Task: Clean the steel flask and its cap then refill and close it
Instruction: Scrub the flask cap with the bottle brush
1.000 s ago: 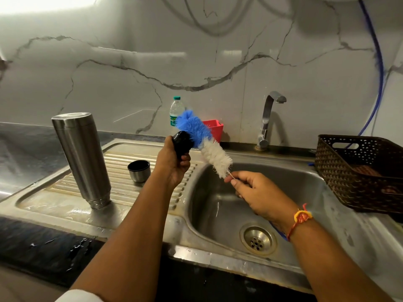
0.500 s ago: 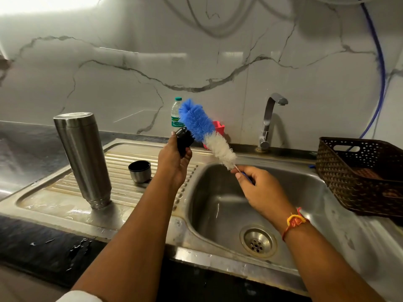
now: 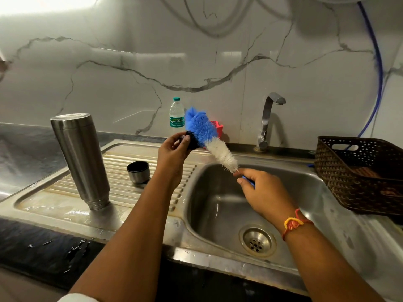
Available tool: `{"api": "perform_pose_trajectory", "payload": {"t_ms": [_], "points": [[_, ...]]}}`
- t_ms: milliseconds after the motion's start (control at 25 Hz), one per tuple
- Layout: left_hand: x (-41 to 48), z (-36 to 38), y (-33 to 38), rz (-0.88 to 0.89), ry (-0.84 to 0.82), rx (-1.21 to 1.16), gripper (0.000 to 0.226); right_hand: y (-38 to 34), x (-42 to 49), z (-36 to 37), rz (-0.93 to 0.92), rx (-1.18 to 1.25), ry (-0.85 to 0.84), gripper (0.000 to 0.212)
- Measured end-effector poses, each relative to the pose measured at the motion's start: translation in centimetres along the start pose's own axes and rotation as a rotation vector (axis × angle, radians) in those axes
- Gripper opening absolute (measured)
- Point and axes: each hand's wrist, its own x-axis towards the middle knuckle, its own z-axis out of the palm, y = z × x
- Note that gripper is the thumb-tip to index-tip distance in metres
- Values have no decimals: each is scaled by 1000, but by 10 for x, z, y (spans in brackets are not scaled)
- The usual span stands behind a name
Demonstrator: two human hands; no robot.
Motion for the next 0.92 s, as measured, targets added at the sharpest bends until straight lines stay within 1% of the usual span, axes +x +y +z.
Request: {"api": "perform_pose_trajectory", "payload": {"t_ms": [80,240,360,400,480,600,680,760,840,920], "points": [[-1,-1,0,35,-43,56,24,-1,1,-1,12,-14,4,30],[4,-9,3,62,8,-43,27,-5,-3,-1,14,-9,-36,29],[-3,1,0,44,-87,28,21,-5,-1,-1,45,-8,-30,29],[-5,5,0,37,-106,0,19,-4,0,-1,69,-6,-47,29],[-5,8,3,13,-78,-111,18,-5,1,2,104,8,-95,28],[0,3,4,-45,15,-291,28,-7,0,4,135,157,-95,23],[2,1,3,-84,40,-364,28,-10,0,1,220,360,-94,21],[1,1,4,-118,22,-397,25,-13,-2,-2,317,557,-167,22],[-1,2,2,-144,-24,-364,20,-14,-4,-3,325,600,-235,22],[-5,6,1,-169,-68,-293,16,-14,-4,-3,287,564,-233,23]]}}
